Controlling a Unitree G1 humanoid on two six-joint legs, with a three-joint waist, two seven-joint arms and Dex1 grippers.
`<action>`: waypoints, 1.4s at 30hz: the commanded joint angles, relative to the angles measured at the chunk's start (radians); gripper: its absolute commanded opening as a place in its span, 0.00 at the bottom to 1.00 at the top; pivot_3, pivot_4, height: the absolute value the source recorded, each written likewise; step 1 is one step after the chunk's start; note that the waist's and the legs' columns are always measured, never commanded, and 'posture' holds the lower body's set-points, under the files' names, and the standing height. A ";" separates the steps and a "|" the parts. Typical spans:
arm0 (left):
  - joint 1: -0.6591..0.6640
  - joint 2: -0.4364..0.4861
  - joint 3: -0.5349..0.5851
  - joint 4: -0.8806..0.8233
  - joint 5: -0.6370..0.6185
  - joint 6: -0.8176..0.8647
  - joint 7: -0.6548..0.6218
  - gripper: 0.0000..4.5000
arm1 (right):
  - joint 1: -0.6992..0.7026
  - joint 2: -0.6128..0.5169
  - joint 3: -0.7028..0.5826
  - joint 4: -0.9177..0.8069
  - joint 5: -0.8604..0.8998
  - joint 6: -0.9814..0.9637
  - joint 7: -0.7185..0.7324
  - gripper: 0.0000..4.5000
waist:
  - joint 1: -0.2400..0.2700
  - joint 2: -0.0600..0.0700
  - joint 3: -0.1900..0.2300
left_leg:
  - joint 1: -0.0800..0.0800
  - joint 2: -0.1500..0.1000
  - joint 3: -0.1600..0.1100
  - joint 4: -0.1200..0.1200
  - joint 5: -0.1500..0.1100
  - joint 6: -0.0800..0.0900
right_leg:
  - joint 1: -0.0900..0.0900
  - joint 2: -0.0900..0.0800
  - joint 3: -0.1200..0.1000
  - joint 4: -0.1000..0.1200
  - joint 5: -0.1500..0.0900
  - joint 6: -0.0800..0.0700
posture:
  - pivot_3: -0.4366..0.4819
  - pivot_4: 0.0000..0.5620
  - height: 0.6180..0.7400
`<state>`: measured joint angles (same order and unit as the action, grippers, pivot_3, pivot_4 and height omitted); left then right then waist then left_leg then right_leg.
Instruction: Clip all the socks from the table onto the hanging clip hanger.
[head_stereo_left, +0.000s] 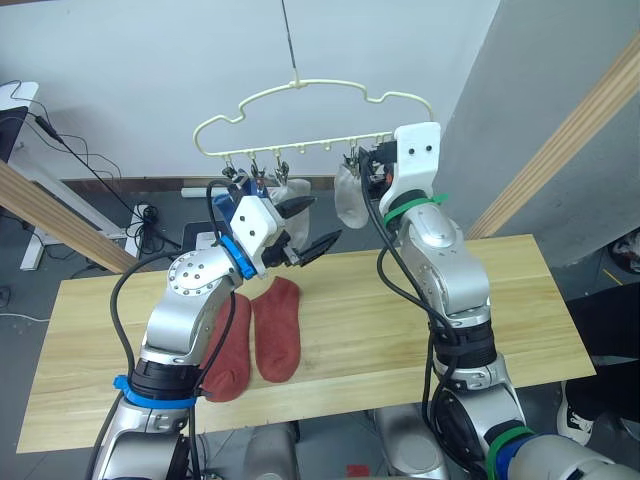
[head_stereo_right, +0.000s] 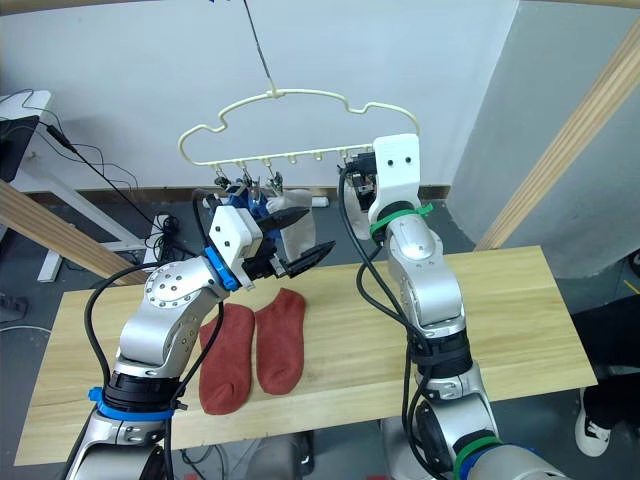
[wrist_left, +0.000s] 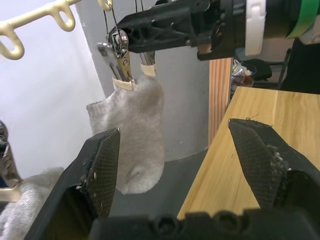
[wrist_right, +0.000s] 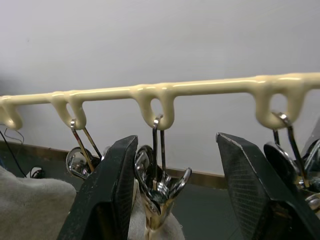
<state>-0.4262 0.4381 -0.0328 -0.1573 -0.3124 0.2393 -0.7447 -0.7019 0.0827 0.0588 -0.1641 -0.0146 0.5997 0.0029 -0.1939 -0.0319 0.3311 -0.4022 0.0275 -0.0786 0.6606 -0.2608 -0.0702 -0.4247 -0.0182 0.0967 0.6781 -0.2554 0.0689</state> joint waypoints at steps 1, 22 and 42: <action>-0.008 0.001 0.004 -0.043 -0.006 -0.012 -0.001 0.85 | 0.012 0.002 0.006 -0.069 0.018 0.021 0.010 0.57 | 0.000 0.000 0.000 | 0.000 0.000 0.000 0.000 0.000 0.000 | 0.000 0.000 0.000 0.000 0.000 0.000 | 0.23 0.49 1.00; -0.009 0.010 0.003 -0.035 0.011 -0.022 -0.009 0.85 | -0.003 0.006 0.062 -0.047 0.005 0.007 0.036 0.31 | 0.000 0.000 0.000 | 0.000 0.000 0.000 0.000 0.000 0.000 | 0.000 0.000 0.000 0.000 0.000 0.000 | 0.25 0.48 1.00; 0.004 0.013 0.001 -0.040 0.022 -0.032 -0.015 0.85 | -0.027 -0.013 0.065 0.022 -0.013 -0.084 0.029 0.31 | 0.000 0.000 0.000 | 0.000 0.000 0.000 0.000 0.000 0.000 | 0.000 0.000 0.000 0.000 0.000 0.000 | 0.26 0.48 1.00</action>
<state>-0.4246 0.4447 -0.0330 -0.1573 -0.2903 0.2290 -0.7556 -0.7211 0.0653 0.1193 -0.1135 -0.0200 0.5414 0.0387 -0.1937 -0.0319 0.3311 -0.4022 0.0275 -0.0785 0.6607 -0.2607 -0.0702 -0.4248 -0.0182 0.0968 0.6784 -0.2554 0.0688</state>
